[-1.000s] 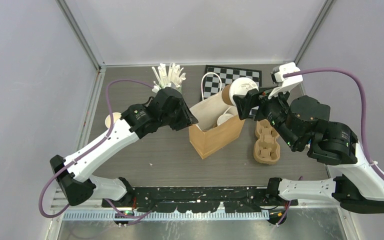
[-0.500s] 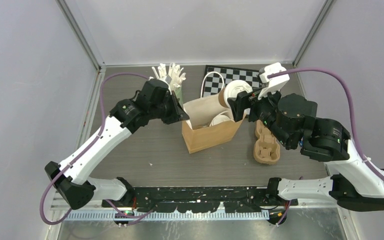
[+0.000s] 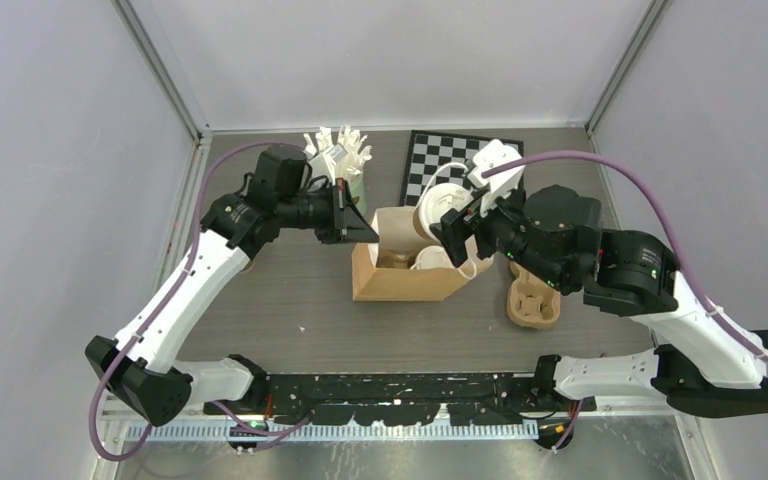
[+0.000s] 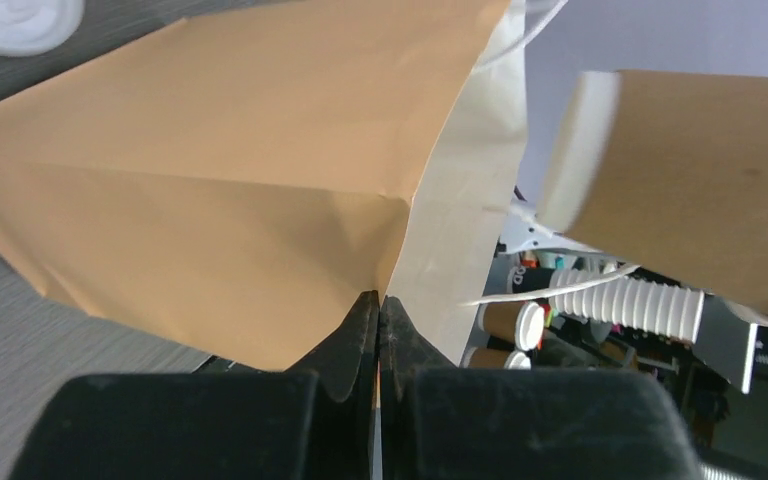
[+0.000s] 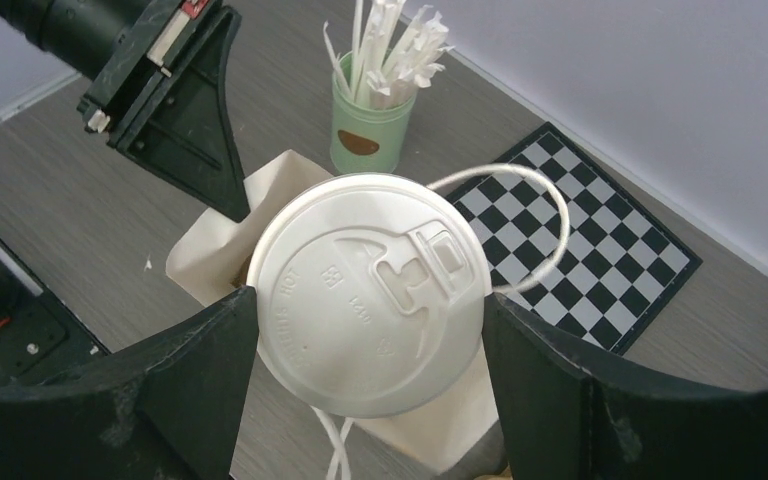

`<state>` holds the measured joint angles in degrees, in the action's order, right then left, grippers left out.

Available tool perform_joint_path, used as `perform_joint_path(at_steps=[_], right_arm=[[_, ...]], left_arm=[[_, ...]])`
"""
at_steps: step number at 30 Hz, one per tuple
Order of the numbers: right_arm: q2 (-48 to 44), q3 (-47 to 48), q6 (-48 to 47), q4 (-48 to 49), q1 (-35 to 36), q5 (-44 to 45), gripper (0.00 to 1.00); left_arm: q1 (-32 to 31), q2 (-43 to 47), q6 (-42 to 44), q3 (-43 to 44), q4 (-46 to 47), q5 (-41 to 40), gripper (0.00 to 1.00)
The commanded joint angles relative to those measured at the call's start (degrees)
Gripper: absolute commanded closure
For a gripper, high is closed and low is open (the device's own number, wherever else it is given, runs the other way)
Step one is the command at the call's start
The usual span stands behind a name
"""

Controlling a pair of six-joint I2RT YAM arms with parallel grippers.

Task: Pack the takeout coffee

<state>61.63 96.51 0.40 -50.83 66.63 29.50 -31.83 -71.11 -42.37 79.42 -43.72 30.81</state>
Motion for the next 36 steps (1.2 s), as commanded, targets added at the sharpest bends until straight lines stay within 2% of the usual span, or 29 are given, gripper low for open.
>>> perform_joint_path(at_steps=[1,4,13,19,30,36], right_arm=[[1.5,1.0,-3.9,-0.9,0.2,-4.9,0.18],[2.0,-0.6,-5.0,-1.2,0.2,-6.2,0.18],[3.0,-6.0,-5.7,-2.6,0.2,-11.7,0.18],[3.2,-9.9,-6.3,-1.0,0.1,-13.7,0.18],[4.8,-13.7,-8.3,3.5,0.1,-14.9,0.18],[5.1,-14.8,-8.9,4.6,0.1,-16.0,0.18]], left_arm=[[2.4,0.3,5.0,0.4,3.6,13.6,1.00],[3.6,-0.2,6.8,0.5,3.1,16.0,1.00],[4.1,-1.2,8.7,0.6,3.4,13.8,1.00],[4.5,-0.8,9.8,0.2,1.9,11.2,0.94],[5.6,0.2,11.1,6.4,-9.2,-4.0,0.70],[5.6,1.8,10.9,7.5,-12.2,-8.7,0.57]])
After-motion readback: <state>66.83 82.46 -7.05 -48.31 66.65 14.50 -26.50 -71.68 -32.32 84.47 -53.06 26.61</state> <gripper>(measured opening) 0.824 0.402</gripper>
